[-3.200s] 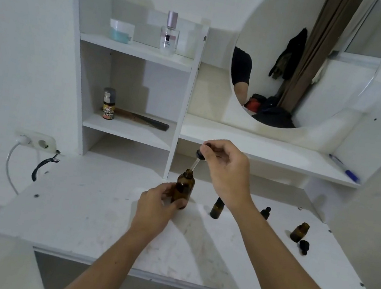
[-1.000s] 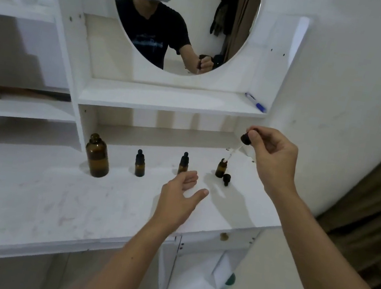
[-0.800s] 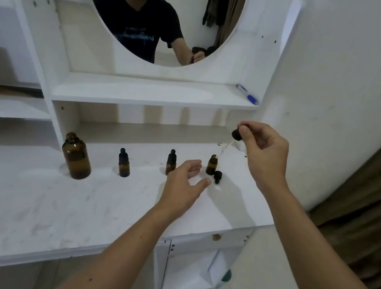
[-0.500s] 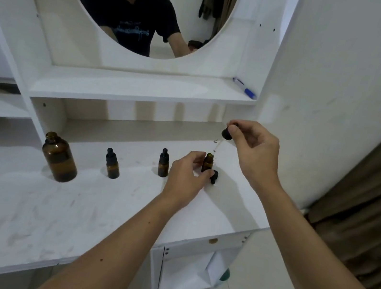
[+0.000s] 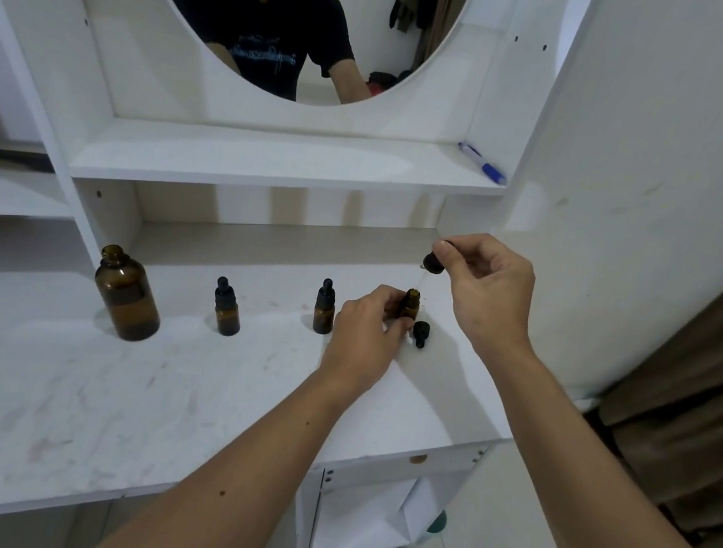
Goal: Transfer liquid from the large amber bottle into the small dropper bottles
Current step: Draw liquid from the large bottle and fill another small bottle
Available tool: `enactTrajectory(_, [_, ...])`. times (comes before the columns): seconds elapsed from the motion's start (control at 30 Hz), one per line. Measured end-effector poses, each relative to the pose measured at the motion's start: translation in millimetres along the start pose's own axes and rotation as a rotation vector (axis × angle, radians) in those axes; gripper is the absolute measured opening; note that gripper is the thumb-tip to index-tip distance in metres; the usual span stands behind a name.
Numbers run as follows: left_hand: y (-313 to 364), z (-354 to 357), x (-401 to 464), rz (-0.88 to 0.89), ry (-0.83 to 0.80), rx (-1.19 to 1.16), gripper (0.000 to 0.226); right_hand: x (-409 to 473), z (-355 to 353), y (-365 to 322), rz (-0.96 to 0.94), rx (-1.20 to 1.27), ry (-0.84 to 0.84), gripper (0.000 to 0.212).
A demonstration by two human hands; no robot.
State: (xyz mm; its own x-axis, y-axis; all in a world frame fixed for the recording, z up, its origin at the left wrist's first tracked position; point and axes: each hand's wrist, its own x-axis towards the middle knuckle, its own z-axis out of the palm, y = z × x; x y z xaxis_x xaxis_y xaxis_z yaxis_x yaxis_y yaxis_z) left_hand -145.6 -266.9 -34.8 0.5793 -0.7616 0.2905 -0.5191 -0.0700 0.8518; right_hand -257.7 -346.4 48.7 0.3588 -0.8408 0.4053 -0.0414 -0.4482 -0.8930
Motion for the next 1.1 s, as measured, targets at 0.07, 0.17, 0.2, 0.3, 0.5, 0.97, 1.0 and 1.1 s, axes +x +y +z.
enactTrajectory(0.07, [0,1,0,0.0,0.004,0.001,0.024,-1,1,0,0.009,-0.002,0.002,0.007])
enactTrajectory(0.17, [0,0,0,-0.005,-0.001,-0.002,0.023,-1,1,-1,0.011,0.001,-0.015,0.004])
enactTrajectory(0.2, [0,0,0,-0.006,-0.002,0.002,0.023,-2,1,-2,0.008,0.002,-0.021,0.004])
enactTrajectory(0.3, [0,0,-1,-0.015,-0.002,0.003,0.024,-3,0,-6,-0.005,0.021,-0.027,0.007])
enactTrajectory(0.5, [0,-3,-3,-0.02,-0.033,-0.014,0.03,-2,-6,-21,-0.037,0.103,0.004,0.01])
enactTrajectory(0.97, [-10,-87,-85,-0.076,-0.071,-0.121,0.049,-26,19,-70,-0.092,0.213,-0.008,0.01])
enactTrajectory(1.0, [-13,-99,-94,-0.086,-0.073,-0.126,0.049,-30,25,-75,-0.099,0.223,-0.017,0.011])
enactTrajectory(1.1, [-23,-136,-117,-0.125,-0.051,-0.129,0.051,-39,48,-89,-0.11,0.258,-0.057,0.012])
